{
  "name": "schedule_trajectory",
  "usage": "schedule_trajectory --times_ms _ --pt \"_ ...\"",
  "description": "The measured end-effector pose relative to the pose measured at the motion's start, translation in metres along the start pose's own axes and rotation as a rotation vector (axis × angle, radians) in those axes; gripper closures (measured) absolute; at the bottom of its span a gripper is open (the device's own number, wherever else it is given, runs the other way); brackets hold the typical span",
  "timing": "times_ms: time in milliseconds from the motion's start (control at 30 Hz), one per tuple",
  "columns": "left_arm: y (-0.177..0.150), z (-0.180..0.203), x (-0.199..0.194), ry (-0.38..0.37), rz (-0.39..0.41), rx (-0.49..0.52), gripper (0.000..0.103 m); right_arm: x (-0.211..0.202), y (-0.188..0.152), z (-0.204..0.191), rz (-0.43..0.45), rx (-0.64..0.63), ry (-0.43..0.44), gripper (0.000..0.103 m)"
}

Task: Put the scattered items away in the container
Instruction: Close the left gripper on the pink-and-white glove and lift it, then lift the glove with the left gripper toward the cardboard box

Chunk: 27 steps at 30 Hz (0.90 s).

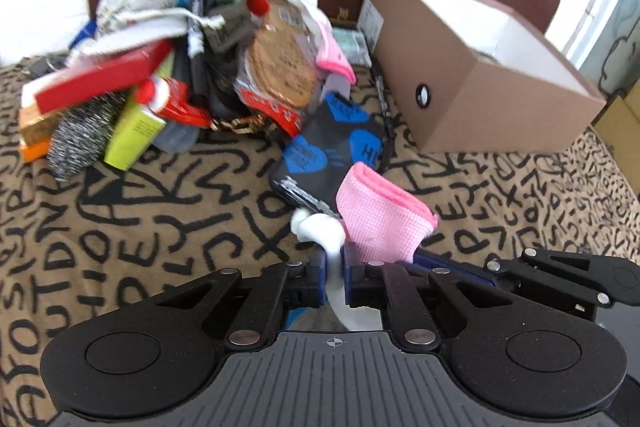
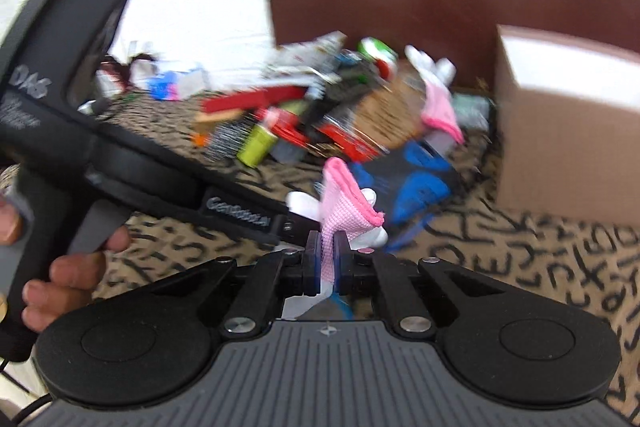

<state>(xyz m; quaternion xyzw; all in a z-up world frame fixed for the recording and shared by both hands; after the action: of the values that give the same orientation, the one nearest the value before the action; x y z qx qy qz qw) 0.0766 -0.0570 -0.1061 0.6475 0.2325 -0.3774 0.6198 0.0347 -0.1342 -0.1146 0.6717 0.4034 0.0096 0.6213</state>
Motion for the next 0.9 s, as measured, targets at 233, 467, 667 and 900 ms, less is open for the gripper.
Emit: schedule_trajectory --times_ms 233,467,667,900 --pt "-0.006 -0.035 -0.036 0.038 0.053 -0.005 0.098 0.000 0.012 -0.040 0.018 -0.094 0.127 0.096" --pt "-0.033 -0.075 -0.020 0.126 -0.039 -0.072 0.058 0.037 -0.009 -0.055 -0.076 -0.104 0.194 0.096" --pt "-0.036 -0.097 -0.022 0.066 -0.065 -0.180 0.032 0.038 -0.018 -0.048 -0.095 -0.100 0.170 0.086" --pt "-0.033 -0.080 -0.018 0.049 -0.039 -0.114 0.016 0.040 -0.021 -0.044 -0.109 -0.072 0.167 0.059"
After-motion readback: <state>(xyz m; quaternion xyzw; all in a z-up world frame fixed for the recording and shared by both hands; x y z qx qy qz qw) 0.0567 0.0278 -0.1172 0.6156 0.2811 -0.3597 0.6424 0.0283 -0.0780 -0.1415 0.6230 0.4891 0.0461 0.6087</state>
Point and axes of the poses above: each gripper's, at about its wrist camera, not at the fingertips, and x roughly the way its jaws point, z to its right, y to its top, the point moved 7 cm from there along x, roughly the way its jaws point, and after that the axes turned 12 degrees about y, right-handed, at the moved point
